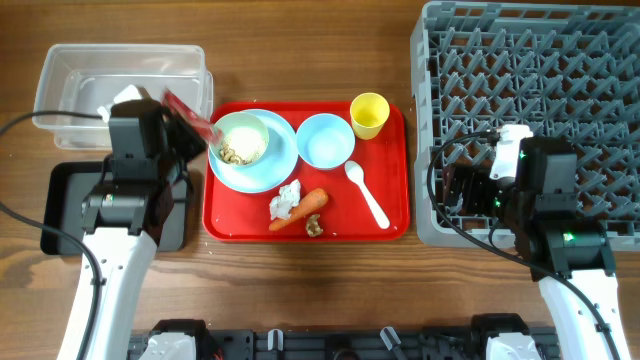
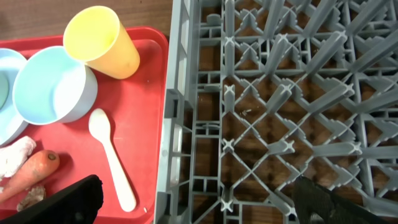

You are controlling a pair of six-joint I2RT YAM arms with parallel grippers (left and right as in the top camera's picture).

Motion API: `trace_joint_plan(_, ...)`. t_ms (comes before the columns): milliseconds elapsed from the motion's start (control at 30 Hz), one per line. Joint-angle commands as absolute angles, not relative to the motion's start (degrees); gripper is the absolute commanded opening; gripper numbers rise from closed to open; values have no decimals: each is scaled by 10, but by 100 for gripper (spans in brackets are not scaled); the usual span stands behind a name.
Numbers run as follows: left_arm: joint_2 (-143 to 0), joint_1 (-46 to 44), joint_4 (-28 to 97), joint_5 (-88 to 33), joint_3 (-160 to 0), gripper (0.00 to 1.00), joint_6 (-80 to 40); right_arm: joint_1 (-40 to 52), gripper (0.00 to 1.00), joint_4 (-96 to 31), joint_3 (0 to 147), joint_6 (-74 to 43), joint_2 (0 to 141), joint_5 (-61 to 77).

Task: Sort waste into correct bins and load items into the dishwasher rack
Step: 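Carry the wrapper to the clear bin and release it, then grasp the white tissue on the tray with the left gripper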

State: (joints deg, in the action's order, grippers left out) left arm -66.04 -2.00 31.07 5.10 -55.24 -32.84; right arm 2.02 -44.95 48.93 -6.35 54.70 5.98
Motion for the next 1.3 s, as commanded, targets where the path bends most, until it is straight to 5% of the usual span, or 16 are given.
trace_joint_plan(0,-693,-4,221,171,-556,4,-317,23,100,-448,506,-63,548,65)
trace_joint_plan(267,-835,44,71,183,-556,4,-317,23,100,-448,506,-64,548,65)
trace_joint_plan(333,-860,45,48,183,-556,23,-317,23,100,-448,506,-64,548,65)
trace_joint_plan(367,-863,45,40,180,-556,49,-316,23,100,-448,506,-64,548,65)
trace_joint_plan(400,-862,45,29,161,-556,61,-296,23,100,-448,506,-64,548,65)
trace_joint_plan(467,-848,44,24,116,-562,72,-251,23,100,-448,506,-64,548,65)
trace_joint_plan(867,-748,-108,420,-128,-568,75,-242,23,100,-448,506,-64,548,65)
trace_joint_plan(1267,-937,-220,433,-124,-550,75,-244,23,100,-449,506,-64,548,65)
